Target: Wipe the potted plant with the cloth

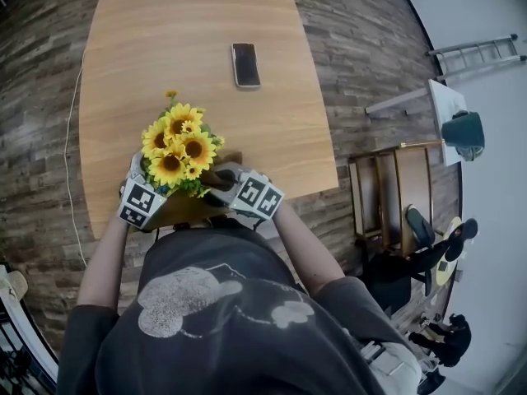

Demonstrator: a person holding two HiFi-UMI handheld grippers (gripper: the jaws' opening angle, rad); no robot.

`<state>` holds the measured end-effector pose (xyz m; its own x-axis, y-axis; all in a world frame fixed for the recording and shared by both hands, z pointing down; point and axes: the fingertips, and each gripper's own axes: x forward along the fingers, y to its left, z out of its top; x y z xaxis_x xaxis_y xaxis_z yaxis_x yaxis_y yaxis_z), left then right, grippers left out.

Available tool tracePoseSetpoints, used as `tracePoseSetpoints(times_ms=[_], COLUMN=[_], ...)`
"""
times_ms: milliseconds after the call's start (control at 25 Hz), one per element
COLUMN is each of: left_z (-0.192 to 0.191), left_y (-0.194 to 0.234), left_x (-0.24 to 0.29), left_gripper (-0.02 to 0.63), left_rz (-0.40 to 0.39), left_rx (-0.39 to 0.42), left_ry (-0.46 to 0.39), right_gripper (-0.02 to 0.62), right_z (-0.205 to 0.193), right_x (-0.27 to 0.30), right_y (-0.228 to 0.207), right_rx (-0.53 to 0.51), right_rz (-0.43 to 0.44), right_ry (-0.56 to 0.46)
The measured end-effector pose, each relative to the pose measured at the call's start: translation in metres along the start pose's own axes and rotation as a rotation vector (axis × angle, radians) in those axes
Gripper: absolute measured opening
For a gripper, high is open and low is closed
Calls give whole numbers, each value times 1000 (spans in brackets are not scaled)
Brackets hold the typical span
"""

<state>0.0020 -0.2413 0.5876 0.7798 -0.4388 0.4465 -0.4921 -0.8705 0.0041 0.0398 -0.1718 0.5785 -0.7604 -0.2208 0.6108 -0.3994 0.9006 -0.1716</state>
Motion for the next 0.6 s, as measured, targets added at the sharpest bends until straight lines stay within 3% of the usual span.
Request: tracePoseSetpoints(times_ms=[160,320,600], left_z=[-6,-12,-12], left_y=[3,7,40], left_x=[-8,-33,-73], left_gripper=[555,560,495], left_rz=[47,106,222], left_rx=[-71,-161,-302], left_ry=[-20,-72,-165], right_gripper=[54,54,55], right_z=[-6,-16,-11], right_x=[-12,-40,-102], right_y=[-7,-23,-54], right_rx=[101,281,419], right_rz=[-97,-275,-609], right_ry=[-47,-171,-360])
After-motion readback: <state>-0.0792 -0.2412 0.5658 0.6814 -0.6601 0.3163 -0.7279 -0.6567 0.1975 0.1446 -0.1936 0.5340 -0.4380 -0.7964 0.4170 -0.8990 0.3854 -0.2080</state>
